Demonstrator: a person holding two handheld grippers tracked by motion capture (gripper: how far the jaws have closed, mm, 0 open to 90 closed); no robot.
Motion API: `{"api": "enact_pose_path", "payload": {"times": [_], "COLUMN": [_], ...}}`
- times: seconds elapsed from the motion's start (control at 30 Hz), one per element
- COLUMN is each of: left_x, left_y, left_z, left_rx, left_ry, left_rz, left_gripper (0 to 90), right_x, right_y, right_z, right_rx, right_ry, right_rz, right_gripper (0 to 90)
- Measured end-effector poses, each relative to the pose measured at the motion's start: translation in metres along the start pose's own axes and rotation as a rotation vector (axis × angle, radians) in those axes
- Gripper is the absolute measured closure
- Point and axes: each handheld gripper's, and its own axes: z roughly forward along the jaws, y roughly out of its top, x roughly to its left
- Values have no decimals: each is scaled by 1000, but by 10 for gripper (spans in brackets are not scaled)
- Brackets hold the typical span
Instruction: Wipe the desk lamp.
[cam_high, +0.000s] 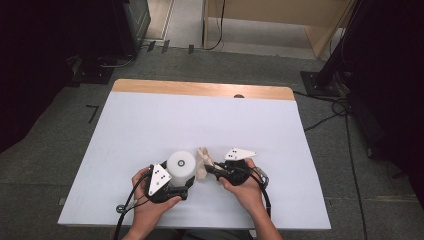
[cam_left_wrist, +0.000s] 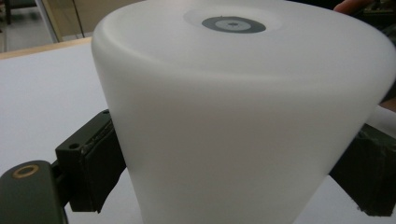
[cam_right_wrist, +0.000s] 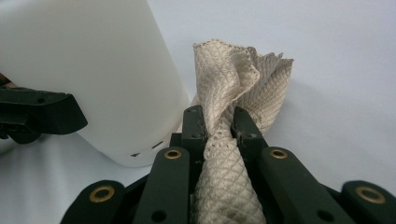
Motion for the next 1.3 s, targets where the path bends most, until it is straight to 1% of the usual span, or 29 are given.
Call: {"api": "enact_pose_path", "payload": {"times": [0.1, 0.17, 0.23, 0.27, 0.3, 0.33, 0.4, 0.47, 0.53, 0.57, 0.63, 0.67, 0.7, 0.73, 0.77, 0.8, 0.87, 0.9, 0.97, 1.03, 1.07, 1.1, 1.13, 1.2, 1.3], "left_x": [7, 15, 23, 27, 31, 34, 39, 42, 44, 44, 45, 45, 45, 47, 46, 46, 46, 46, 45, 45, 45, 45, 45, 46, 45], "left_y": [2, 3, 4, 4, 4, 4, 3, 3, 2, 1, 1, 1, 1, 1, 1, 1, 1, 1, 1, 0, 0, 0, 0, 0, 0], "left_z": [1, 2, 3, 3, 4, 4, 4, 3, 4, 5, 6, 7, 7, 8, 8, 8, 8, 8, 8, 8, 8, 8, 8, 8, 8], "left_rx": [7, 13, 6, 3, -9, -25, -54, -60, -46, -33, -27, -23, -23, -22, -22, -22, -23, -23, -26, -26, -27, -27, -27, -27, -28], "left_ry": [-56, -127, -200, -225, -267, -293, -320, -341, -336, -328, -325, -321, -321, -321, -320, -320, -319, -319, -317, -317, -317, -317, -317, -317, -316], "left_rz": [24, 38, 40, 49, 70, 97, 139, 158, 160, 169, 159, 144, 144, 125, 128, 129, 127, 128, 128, 128, 128, 128, 127, 123, 126], "left_gripper": [83, 84, 84, 84, 84, 84, 84, 84, 84, 84, 84, 84, 84, 84, 84, 84, 84, 84, 84, 84, 84, 84, 84, 84, 84], "right_x": [1, 1, 1, 1, 1, 1, 1, 2, 2, 3, 4, 5, 6, 8, 10, 13, 20, 22, 24, 23, 23, 22, 22, 21, 17], "right_y": [0, 1, 1, 1, 2, 2, 3, 4, 5, 6, 8, 9, 11, 13, 15, 17, 21, 21, 21, 18, 16, 14, 12, 9, 3], "right_z": [-1, -1, -2, -3, -4, -5, -7, -8, -10, -11, -15, -18, -21, -25, -27, -30, -34, -33, -30, -23, -19, -16, -11, -4, 5], "right_rx": [1, -3, -10, -15, -15, -25, -34, -42, -49, -56, -74, -90, -110, -125, -138, -153, -184, -192, -183, -140, -119, -110, -86, -43, 14], "right_ry": [6, 13, 17, 19, 22, 25, 36, 47, 63, 69, 98, 119, 145, 188, 209, 244, 297, 305, 305, 279, 271, 271, 278, 279, 259], "right_rz": [1, -7, -12, -16, -14, -24, -21, -24, -33, -47, -60, -61, -70, -83, -99, -115, -136, -145, -147, -145, -143, -143, -128, -124, -93], "right_gripper": [791, 792, 791, 792, 791, 792, 792, 792, 792, 792, 792, 793, 794, 793, 794, 794, 794, 794, 795, 795, 794, 795, 794, 794, 794]}}
